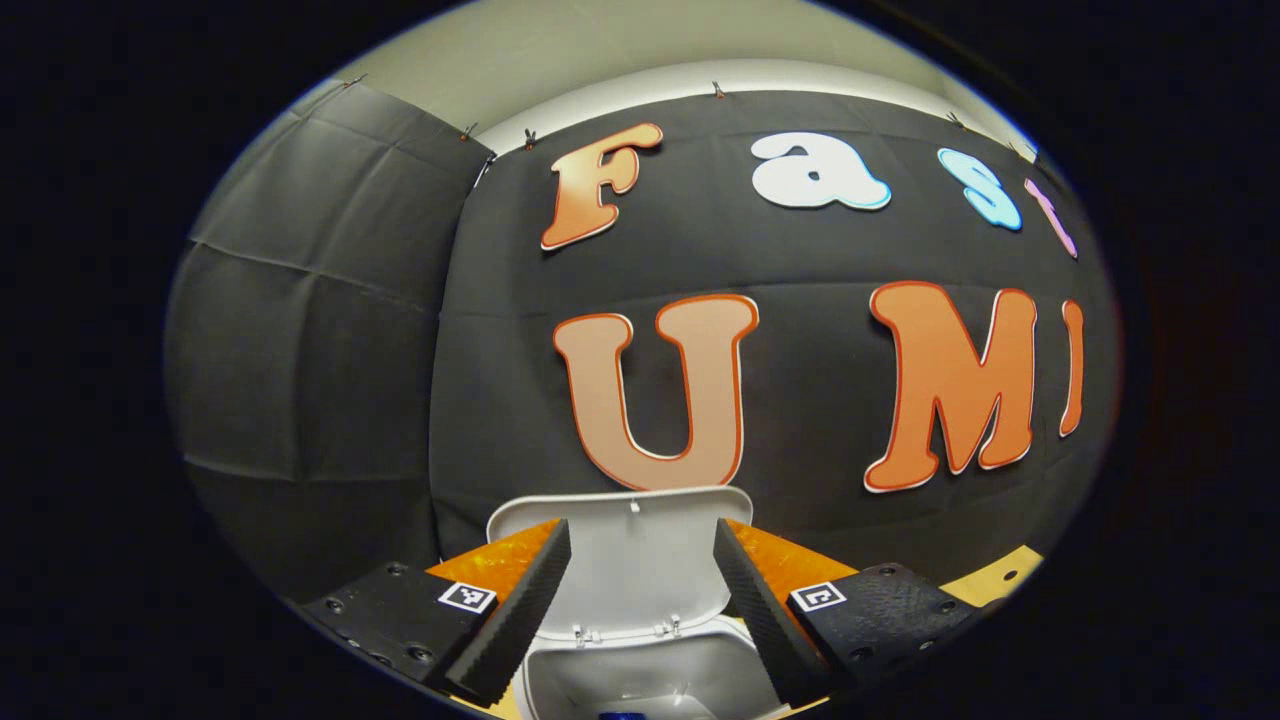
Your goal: Press the lid of the desktop garbage bin to open it, pick up the crumpled paper on the desktop and throw it into the bin, then pick up the pop can on the desktop and drop it into the bin, and finally close the garbage bin lid.
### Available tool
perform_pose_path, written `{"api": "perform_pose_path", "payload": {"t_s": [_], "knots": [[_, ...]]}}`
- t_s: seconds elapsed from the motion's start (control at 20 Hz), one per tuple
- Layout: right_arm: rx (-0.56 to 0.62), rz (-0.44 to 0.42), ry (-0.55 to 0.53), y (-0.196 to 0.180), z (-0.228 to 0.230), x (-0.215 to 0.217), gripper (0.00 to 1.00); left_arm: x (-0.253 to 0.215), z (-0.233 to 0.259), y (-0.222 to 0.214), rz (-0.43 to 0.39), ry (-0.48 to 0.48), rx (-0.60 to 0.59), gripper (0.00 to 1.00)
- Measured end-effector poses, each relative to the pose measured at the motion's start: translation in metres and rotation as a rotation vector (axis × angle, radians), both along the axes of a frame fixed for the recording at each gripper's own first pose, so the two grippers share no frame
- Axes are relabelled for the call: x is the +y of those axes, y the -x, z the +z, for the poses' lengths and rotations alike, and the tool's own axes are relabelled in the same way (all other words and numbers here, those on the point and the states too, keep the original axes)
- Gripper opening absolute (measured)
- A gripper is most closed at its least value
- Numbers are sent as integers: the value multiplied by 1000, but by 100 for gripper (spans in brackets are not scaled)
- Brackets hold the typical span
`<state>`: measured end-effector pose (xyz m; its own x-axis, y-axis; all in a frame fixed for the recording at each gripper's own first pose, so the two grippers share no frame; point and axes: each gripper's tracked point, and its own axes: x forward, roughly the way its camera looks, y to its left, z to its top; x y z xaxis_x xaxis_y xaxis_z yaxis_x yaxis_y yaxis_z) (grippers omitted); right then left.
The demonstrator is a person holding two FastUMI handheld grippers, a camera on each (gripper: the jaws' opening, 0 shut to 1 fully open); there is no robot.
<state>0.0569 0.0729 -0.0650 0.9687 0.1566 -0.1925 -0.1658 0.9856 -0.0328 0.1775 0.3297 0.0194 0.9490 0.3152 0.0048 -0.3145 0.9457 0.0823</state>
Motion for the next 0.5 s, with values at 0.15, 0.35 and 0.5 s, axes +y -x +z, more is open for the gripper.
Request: {"api": "perform_pose_path", "payload": {"t_s": [0.15, 0.35, 0.5], "knots": [[-2, -3, -5, 0, 2, -2, 94, 14, 21, -16, 18, 18, -2, 90], [-4, -4, -5, 0, 3, -5, 94, 30, 41, -43, 20, 34, 26, 91], [-4, -7, -7, 0, 4, -8, 94, 37, 31, -64, 6, 57, 124, 93]]}}
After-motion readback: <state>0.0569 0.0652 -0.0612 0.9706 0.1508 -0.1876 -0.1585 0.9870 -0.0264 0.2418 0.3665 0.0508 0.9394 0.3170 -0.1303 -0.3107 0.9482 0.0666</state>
